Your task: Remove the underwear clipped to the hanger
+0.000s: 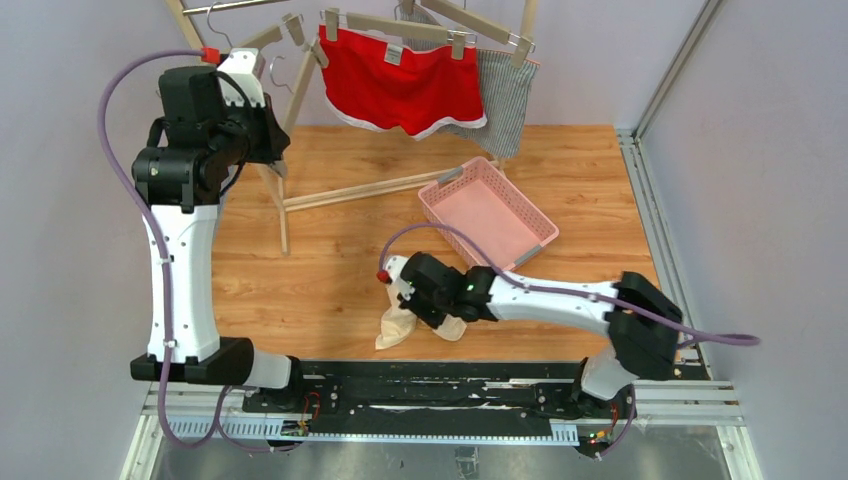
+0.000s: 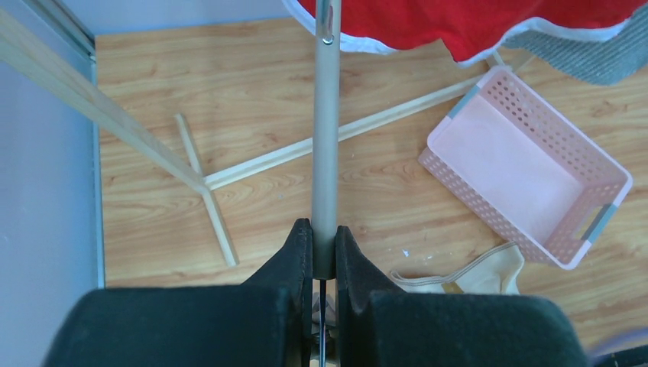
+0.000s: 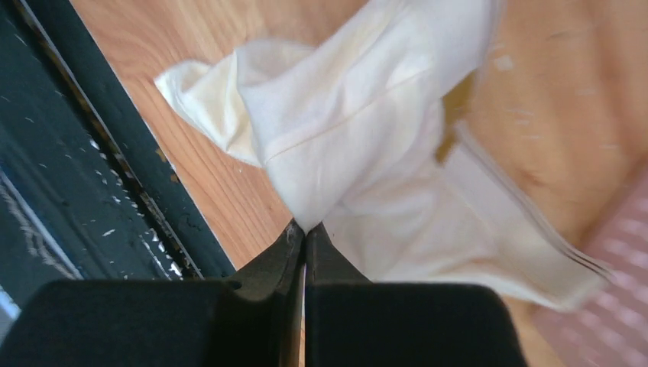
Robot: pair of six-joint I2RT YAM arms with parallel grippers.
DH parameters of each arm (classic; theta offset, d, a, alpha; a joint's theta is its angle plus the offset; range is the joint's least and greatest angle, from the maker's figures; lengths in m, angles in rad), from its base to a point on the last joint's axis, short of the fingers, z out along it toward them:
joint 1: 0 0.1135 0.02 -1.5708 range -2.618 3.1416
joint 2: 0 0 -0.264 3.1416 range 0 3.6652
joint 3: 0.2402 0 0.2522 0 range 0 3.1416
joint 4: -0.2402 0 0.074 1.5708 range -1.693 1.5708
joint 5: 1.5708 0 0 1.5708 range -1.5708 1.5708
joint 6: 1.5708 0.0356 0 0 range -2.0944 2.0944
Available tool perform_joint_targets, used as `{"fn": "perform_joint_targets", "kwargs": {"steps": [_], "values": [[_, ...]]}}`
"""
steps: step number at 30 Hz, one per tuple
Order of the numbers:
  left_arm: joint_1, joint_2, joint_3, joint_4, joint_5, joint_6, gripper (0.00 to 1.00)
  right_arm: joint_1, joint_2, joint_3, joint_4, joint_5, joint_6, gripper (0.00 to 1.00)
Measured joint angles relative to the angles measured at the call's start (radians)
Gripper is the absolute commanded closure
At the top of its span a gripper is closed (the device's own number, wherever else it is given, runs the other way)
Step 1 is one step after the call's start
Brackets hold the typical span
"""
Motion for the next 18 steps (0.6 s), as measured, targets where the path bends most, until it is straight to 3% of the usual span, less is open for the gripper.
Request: {"fn": "perform_joint_targets", "kwargs": {"steps": [5,11,18], "values": [[0.056,0.06,0.084,-0.029,0.027,0.0,1.0,-0.05,-0.233,0.079,-0.059,0.1,-0.008,0.99],[0.064,0.055,0.085,-0.075,0.002,0.001,1.0,-0.206,-0.475,0.121,-0.057,0.213,-0.032,0.99],[0.076,0.104,0.181,-0.101,-0.014,0.0,1.0,-0.395,-0.534,0.152,-0.066,0.271,-0.057,0.99]]}}
